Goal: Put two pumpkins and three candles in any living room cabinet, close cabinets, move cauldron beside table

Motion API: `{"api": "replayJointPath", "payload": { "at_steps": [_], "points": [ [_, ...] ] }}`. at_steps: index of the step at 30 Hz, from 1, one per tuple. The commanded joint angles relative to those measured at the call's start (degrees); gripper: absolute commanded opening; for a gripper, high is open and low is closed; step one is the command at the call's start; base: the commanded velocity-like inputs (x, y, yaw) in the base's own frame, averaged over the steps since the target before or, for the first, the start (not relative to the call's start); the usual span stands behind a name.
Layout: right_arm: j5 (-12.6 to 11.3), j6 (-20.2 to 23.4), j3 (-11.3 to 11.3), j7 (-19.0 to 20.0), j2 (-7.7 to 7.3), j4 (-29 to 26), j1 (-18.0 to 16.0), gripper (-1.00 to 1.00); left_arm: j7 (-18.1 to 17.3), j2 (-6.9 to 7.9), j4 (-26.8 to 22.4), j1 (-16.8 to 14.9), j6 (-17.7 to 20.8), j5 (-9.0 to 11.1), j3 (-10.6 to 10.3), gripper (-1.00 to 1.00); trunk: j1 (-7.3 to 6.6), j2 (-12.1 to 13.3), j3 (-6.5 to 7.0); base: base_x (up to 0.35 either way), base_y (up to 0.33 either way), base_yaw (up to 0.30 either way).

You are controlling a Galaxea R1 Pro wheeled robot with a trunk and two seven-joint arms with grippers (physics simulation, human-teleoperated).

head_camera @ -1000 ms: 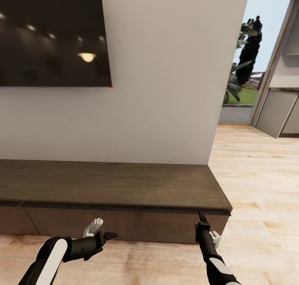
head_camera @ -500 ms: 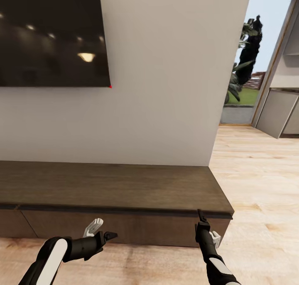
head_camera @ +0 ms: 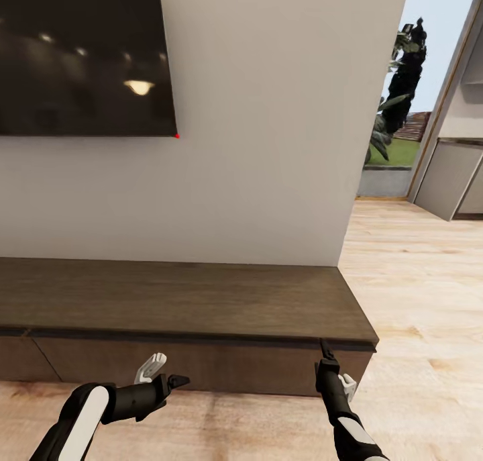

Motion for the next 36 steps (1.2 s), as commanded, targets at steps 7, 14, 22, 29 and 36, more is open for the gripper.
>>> {"api": "replayJointPath", "payload": {
  "at_steps": [7,14,22,29,36],
  "points": [
    [0.0,0.0,0.0,0.0,-0.01,0.03,0.0,1.0,0.0,0.0,0.0,0.0,0.0,0.0,-0.03,1.0,0.13,-0.07,-1.11,0.0,0.0,0.0],
    [0.0,0.0,0.0,0.0,-0.02,0.03,0.0,1.0,0.0,0.0,0.0,0.0,0.0,0.0,-0.02,1.0,0.13,-0.07,-1.11,0.0,0.0,0.0],
    [0.0,0.0,0.01,0.0,-0.02,0.03,0.0,1.0,0.0,0.0,0.0,0.0,0.0,0.0,-0.06,1.0,0.13,-0.07,-1.11,0.038,0.0,0.0],
    [0.0,0.0,0.0,0.0,-0.02,0.03,0.0,1.0,0.0,0.0,0.0,0.0,0.0,0.0,-0.06,1.0,0.13,-0.07,-1.11,0.005,0.0,0.0],
    [0.0,0.0,0.01,0.0,-0.02,0.03,0.0,1.0,0.0,-0.08,0.0,0.0,0.0,0.0,-0.06,1.0,0.13,-0.07,-1.11,0.1,-0.013,0.0]
  ]
}}
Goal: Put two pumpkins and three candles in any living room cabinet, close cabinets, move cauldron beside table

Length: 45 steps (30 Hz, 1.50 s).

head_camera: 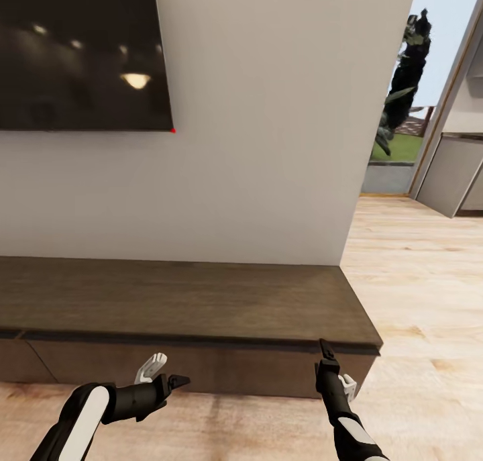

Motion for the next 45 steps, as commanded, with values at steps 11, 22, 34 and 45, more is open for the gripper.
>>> {"api": "replayJointPath", "payload": {
  "at_steps": [11,22,34,45],
  "points": [
    [0.0,0.05,-0.01,0.0,0.0,0.0,0.0,1.0,0.0,-0.01,0.0,0.0,0.0,0.0,0.0,1.0,0.0,0.0,0.0,0.011,-0.003,0.0],
    [0.0,0.08,-0.01,-0.01,0.0,0.0,0.0,-1.0,0.0,-0.01,0.0,0.0,0.0,0.0,0.0,1.0,0.0,0.0,0.0,0.0,0.0,0.0],
    [0.0,0.09,-0.01,0.0,0.0,0.0,0.0,-1.0,0.0,-0.09,0.0,0.0,0.0,0.0,0.0,1.0,0.0,0.0,0.0,0.0,0.0,0.0],
    [0.0,0.09,0.0,0.0,0.0,0.0,0.0,-1.0,0.0,-0.1,0.0,0.0,0.0,0.0,0.0,1.0,0.0,0.0,0.0,-0.03,0.0,0.0]
  ]
}}
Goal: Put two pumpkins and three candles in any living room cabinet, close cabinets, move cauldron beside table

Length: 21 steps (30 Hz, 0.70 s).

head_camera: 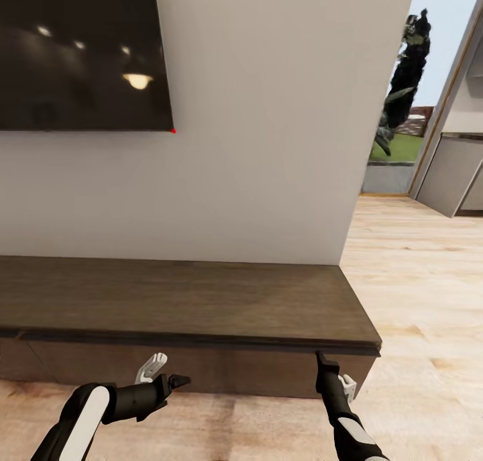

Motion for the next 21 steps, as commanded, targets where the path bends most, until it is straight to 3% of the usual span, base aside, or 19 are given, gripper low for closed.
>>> {"api": "replayJointPath", "payload": {
  "at_steps": [1,21],
  "points": [
    [-0.31,0.21,0.05,0.57,0.0,-0.04,-0.01,-1.0,0.0,0.0,0.0,0.0,0.0,0.0,0.0,1.0,-0.01,-0.01,0.0,-0.126,0.0,0.0],
    [-0.31,0.21,0.05,0.57,0.0,-0.04,-0.01,-1.0,0.0,-0.09,0.0,0.0,0.0,-0.01,0.0,1.0,-0.01,-0.01,0.0,-0.224,0.0,0.0]
  ]
}}
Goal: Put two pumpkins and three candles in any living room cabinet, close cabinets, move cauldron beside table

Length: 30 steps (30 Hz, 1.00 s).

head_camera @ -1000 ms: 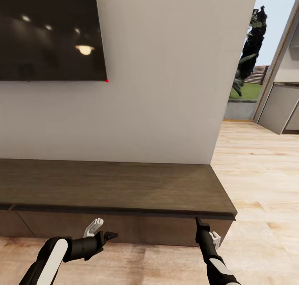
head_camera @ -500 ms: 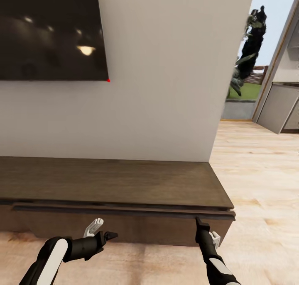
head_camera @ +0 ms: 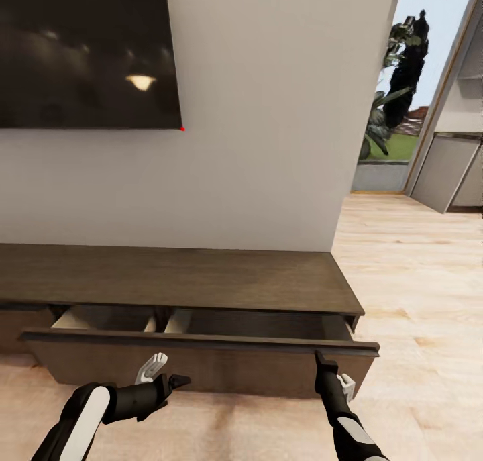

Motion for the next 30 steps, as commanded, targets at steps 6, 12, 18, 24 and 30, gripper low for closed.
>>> {"api": "replayJointPath", "payload": {
  "at_steps": [6,12,18,24,30],
  "points": [
    [-0.75,0.21,-0.51,0.57,-0.02,-0.12,-0.01,-1.0,0.0,0.0,-0.01,0.01,0.0,-0.05,0.01,1.0,-0.01,-0.01,0.0,-0.255,0.0,0.0],
    [-0.75,0.21,-0.5,0.57,-0.02,-0.12,-0.01,-1.0,0.0,0.0,-0.01,0.01,0.0,-0.02,0.01,1.0,-0.01,-0.01,0.0,-0.255,0.0,0.0],
    [-0.75,0.21,-0.5,0.57,-0.02,-0.12,-0.01,-1.0,0.01,0.0,-0.01,0.01,0.0,-0.03,0.01,1.0,-0.01,-0.01,0.0,-0.255,0.0,0.0],
    [-0.75,0.21,-0.48,0.57,-0.02,-0.12,-0.01,-1.0,0.01,0.0,-0.01,0.01,0.0,-0.03,0.01,1.0,-0.01,-0.01,0.0,-0.095,0.0,0.0],
    [-0.75,0.21,-0.51,0.57,-0.02,-0.12,-0.01,-1.0,0.02,0.0,-0.01,0.01,0.0,-0.02,0.01,1.0,-0.01,-0.01,0.0,-0.132,0.0,0.0]
  ]
}}
